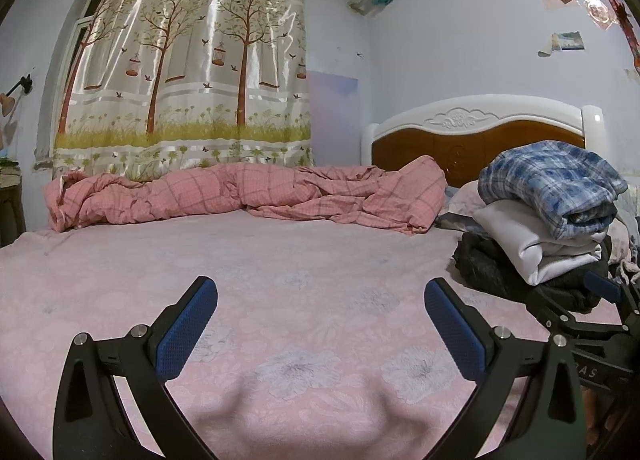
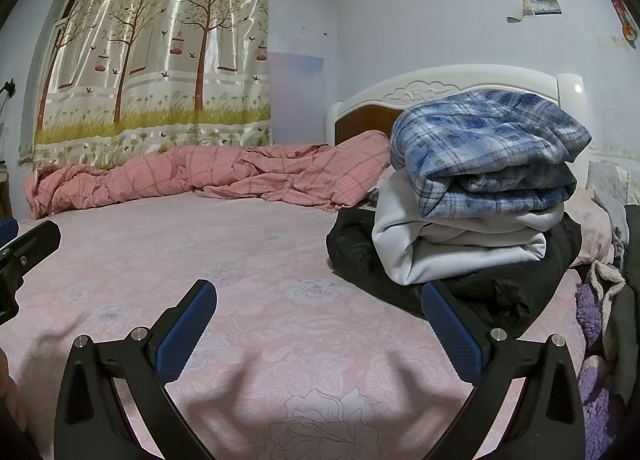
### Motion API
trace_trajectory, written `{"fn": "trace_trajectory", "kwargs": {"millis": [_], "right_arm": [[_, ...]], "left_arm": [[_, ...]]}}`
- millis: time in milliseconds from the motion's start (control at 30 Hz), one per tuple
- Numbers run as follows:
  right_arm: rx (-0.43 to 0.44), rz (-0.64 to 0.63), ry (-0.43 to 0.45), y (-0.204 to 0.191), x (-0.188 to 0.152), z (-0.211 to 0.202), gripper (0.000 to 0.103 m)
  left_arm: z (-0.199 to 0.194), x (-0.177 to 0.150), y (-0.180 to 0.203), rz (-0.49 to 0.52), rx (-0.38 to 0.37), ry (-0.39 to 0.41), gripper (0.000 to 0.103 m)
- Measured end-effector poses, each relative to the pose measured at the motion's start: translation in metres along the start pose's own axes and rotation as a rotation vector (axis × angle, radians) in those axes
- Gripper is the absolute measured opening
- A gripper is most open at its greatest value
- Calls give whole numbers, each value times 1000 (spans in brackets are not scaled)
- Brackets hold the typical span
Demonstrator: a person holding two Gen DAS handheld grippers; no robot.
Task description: Fold large clothes
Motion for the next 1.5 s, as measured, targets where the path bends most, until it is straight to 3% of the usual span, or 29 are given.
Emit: {"fn": "trace_trajectory", "kwargs": {"millis": [1500], "right_arm": [[-4, -18, 14, 1, 0, -1, 103]], "left_arm": [[0, 1, 0, 15, -1, -8, 103]]}}
Point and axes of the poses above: each gripper's, at about its wrist camera, not at the fingertips, and z roughly the way its jaws point, y to its right, x to its top, the point moved 1 cm from there along z, roughly the way its jaws point, and after that the axes turned 13 degrees about z, right-handed, at the moved point
